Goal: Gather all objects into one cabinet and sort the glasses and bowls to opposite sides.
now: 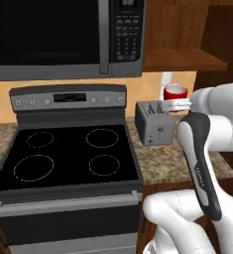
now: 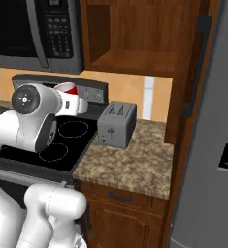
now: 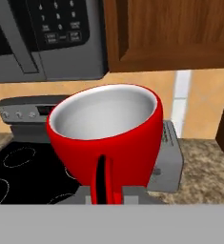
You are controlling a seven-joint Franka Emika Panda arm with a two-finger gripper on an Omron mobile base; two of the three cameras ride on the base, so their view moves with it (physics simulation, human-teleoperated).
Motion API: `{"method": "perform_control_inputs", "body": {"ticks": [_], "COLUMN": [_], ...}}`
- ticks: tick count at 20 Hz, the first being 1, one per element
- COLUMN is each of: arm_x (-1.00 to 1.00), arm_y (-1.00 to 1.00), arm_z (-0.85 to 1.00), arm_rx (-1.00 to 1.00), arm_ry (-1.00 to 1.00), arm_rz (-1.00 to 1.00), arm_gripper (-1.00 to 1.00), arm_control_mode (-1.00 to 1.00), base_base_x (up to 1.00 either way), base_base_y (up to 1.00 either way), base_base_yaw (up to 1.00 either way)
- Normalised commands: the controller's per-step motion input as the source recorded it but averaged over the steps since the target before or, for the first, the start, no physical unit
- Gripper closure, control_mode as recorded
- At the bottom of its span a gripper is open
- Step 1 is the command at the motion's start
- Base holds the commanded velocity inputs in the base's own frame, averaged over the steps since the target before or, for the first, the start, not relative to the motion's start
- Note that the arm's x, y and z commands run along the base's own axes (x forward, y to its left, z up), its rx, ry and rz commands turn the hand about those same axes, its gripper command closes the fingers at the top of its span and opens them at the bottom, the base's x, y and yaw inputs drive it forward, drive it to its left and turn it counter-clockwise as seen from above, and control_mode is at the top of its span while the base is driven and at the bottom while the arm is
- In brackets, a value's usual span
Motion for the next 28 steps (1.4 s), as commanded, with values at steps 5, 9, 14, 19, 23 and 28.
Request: {"method": "perform_control_inputs", "body": {"ticks": [5, 9, 14, 19, 23, 28], "arm_x": [0.0, 0.0, 0.0, 0.0, 0.0, 0.0], "arm_y": [0.0, 0.0, 0.0, 0.0, 0.0, 0.0], "arm_z": [0.0, 0.0, 0.0, 0.0, 0.0, 0.0], "arm_rx": [0.0, 0.0, 0.0, 0.0, 0.0, 0.0], "arm_ry": [0.0, 0.0, 0.0, 0.0, 0.0, 0.0], "arm_rz": [0.0, 0.0, 0.0, 0.0, 0.0, 0.0], "arm_gripper": [1.0, 1.0, 1.0, 1.0, 1.0, 1.0], "arm_control_mode": [1.0, 1.0, 1.0, 1.0, 1.0, 1.0], "base_base_x": [-0.16, 0.0, 0.0, 0.26, 0.84, 0.78], "base_base_y": [0.94, 0.99, 0.8, 0.27, 0.0, 0.0], "base_base_yaw": [0.65, 0.76, 0.8, 0.82, 0.66, 0.58]}}
